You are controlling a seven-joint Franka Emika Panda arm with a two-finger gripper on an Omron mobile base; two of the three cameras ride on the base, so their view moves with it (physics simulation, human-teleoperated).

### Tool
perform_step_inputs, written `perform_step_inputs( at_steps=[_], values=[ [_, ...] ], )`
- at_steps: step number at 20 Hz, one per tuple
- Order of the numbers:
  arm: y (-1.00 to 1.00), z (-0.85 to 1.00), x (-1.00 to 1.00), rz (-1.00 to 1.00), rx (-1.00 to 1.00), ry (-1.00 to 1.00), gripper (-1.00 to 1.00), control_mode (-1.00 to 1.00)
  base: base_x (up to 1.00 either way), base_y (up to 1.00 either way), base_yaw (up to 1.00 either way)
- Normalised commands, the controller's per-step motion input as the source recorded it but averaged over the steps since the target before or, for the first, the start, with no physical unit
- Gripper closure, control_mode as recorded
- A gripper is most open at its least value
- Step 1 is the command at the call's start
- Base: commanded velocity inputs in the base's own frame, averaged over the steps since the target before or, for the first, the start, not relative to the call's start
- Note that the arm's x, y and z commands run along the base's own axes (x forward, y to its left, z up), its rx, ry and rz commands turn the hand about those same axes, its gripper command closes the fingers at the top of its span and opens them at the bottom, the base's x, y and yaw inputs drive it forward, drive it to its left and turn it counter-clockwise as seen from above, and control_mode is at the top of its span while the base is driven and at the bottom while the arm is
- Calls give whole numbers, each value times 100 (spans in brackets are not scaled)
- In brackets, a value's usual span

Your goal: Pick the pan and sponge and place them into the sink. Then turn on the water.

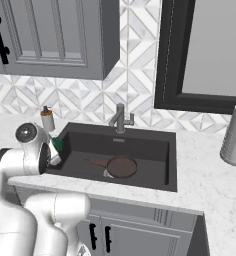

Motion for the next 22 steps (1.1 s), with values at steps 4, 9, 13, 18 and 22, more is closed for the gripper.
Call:
perform_step_inputs(
  at_steps=[4, 9, 13, 18, 22],
  values=[
    [-45, 2, 14, -40, 4, 20, 100, -100, 0, 0, 0],
    [-11, 0, 46, -29, 0, 33, 100, -100, 0, 0, 0],
    [-24, 0, 40, -11, 0, 31, 100, -100, 0, 0, 0],
    [-7, -6, 60, -7, -2, 20, 100, -100, 0, 0, 0],
    [0, -30, 75, -5, -10, 21, 100, -100, 0, 0, 0]
  ],
)
